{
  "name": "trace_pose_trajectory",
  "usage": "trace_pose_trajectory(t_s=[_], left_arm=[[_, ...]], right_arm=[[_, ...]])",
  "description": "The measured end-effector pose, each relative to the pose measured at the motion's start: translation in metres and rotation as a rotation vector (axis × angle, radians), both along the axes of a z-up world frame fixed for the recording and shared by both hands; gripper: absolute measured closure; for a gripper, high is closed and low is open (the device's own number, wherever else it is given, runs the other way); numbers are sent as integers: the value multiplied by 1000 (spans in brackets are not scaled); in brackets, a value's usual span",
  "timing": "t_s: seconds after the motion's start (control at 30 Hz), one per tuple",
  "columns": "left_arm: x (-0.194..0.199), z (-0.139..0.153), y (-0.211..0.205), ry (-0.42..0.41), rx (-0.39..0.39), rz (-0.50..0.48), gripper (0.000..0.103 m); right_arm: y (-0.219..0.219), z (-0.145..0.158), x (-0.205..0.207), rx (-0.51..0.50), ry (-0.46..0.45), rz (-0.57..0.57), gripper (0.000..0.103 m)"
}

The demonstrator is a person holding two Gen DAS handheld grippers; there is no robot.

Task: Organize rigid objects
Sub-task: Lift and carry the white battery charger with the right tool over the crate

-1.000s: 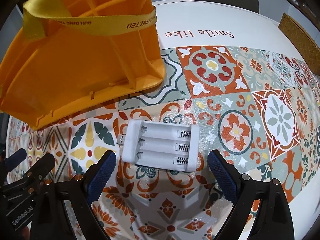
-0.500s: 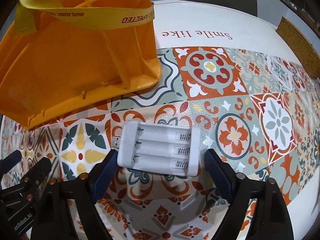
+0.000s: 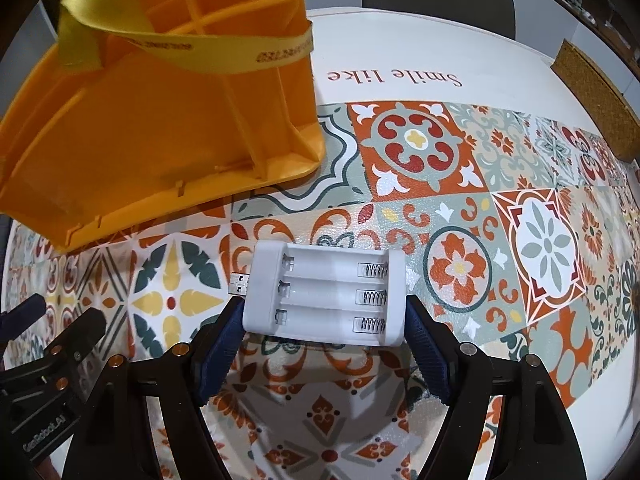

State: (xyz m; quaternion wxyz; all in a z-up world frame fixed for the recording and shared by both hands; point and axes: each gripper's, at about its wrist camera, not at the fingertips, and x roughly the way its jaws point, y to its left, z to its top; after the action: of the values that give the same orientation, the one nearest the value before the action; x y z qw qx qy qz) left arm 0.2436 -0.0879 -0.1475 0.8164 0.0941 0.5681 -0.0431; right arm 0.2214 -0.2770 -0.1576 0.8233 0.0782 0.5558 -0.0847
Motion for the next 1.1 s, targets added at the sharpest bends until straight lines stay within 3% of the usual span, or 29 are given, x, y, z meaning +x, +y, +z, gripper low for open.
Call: trace_pose_trajectory(t_s=[0.73, 1.1], left_arm=[[-14, 43, 16, -68, -38, 15, 10], [-25, 73, 27, -128, -55, 14, 5]], right_arm=[[31, 76, -31, -11, -92, 57, 26], [36, 99, -32, -9, -147, 81, 26]])
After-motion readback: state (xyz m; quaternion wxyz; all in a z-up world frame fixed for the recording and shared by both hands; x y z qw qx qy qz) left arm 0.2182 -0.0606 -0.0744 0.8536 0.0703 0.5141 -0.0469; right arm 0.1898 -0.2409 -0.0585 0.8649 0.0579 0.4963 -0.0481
